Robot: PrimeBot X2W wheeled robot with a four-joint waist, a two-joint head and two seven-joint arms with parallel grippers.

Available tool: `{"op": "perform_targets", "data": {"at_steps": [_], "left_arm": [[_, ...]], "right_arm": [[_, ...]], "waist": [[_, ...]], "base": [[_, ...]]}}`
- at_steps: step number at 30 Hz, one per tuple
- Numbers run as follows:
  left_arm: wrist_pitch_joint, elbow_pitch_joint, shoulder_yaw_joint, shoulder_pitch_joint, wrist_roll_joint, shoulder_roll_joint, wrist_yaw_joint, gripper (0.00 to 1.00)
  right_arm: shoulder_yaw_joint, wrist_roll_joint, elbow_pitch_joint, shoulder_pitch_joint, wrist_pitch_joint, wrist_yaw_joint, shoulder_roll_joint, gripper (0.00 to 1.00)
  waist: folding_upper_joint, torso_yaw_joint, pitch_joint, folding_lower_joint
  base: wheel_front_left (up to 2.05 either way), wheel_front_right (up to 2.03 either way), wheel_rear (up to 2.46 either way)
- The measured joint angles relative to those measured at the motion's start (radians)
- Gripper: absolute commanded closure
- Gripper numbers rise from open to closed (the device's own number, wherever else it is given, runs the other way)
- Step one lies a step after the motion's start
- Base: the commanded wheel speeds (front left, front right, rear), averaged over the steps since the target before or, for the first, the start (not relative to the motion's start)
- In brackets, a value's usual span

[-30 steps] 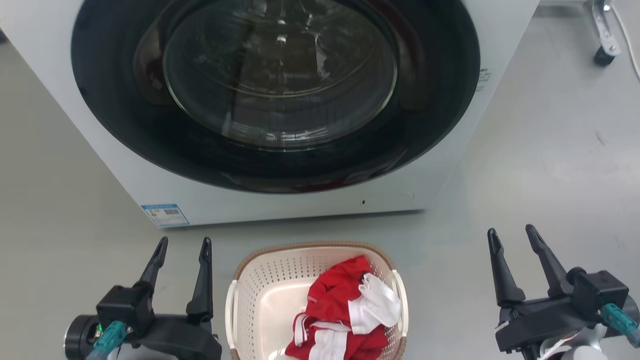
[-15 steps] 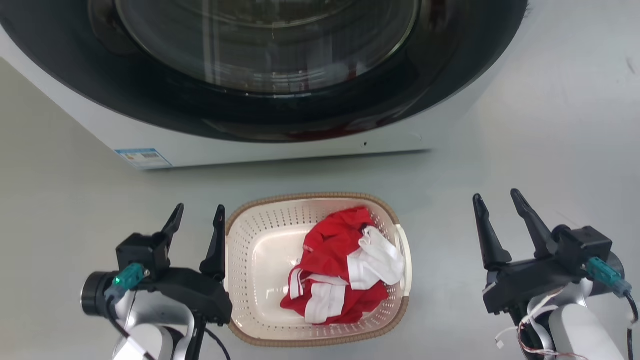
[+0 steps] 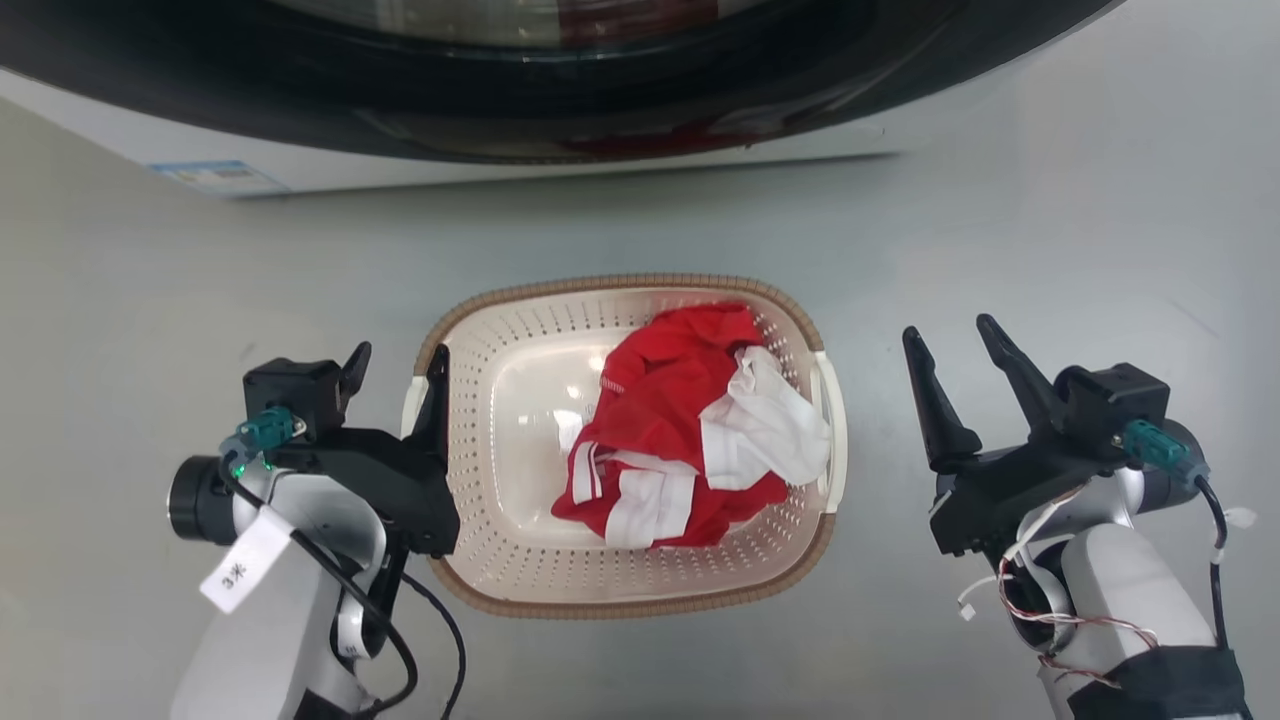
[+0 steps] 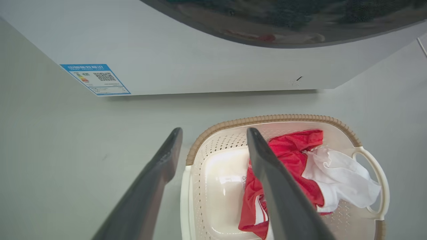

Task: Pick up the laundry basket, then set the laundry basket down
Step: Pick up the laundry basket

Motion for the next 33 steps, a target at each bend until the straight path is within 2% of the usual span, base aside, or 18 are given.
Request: {"op": "perform_targets", "data": {"at_steps": [7,13,14,19,29,30,31,32,33], "left_arm": [[0.001,0.113,0.006,-0.103,-0.024,0.002,-0.041,0.0],[-0.002,0.207,0.007,-0.138,-0.031,0.006,-0.063,0.0],[-0.002,0.235,0.006,-0.15,-0.032,0.006,-0.078,0.0],[-0.009,0.328,0.006,-0.179,-0.043,0.003,-0.104,0.0],[-0.018,0.455,0.01,-0.248,-0.059,-0.009,-0.13,0.0],[-0.018,0.465,0.01,-0.253,-0.059,-0.01,-0.131,0.09],[-0.018,0.475,0.01,-0.256,-0.06,-0.011,-0.131,0.4],[-0.02,0.503,0.007,-0.272,-0.064,-0.016,-0.14,0.7],[-0.028,0.519,0.006,-0.281,-0.065,-0.021,-0.14,1.0]], "right_arm": [[0.033,0.01,0.07,-0.098,-0.001,0.009,0.007,0.0],[0.065,0.019,0.131,-0.131,-0.012,0.009,0.013,0.0],[0.073,0.021,0.148,-0.139,-0.02,0.01,0.015,0.0],[0.092,0.027,0.211,-0.157,-0.028,0.01,0.017,0.0],[0.142,0.043,0.302,-0.21,-0.023,0.018,0.02,0.0],[0.146,0.045,0.312,-0.216,-0.017,0.018,0.02,0.0],[0.151,0.046,0.32,-0.221,-0.017,0.018,0.02,0.0],[0.161,0.055,0.339,-0.232,-0.01,0.018,0.021,0.09],[0.173,0.063,0.352,-0.242,-0.009,0.018,0.021,0.68]], "waist": [[0.0,0.001,0.133,-0.0001],[0.0,-0.003,0.201,-0.0001],[0.0,-0.005,0.217,-0.0001],[-0.0001,-0.011,0.246,-0.0001],[-0.0001,-0.011,0.265,-0.0003],[-0.0001,-0.011,0.266,-0.0003],[-0.0001,-0.011,0.268,-0.0003],[-0.0001,-0.009,0.272,-0.0003],[-0.0001,-0.007,0.274,-0.0003]], "base": [[0.0,0.0,0.0],[0.0,0.0,0.0],[0.0,0.0,0.0],[0.0,0.0,0.0],[0.0,0.0,0.0],[0.0,0.0,0.0],[0.0,0.0,0.0],[0.0,0.0,0.0],[0.0,0.0,0.0]]}}
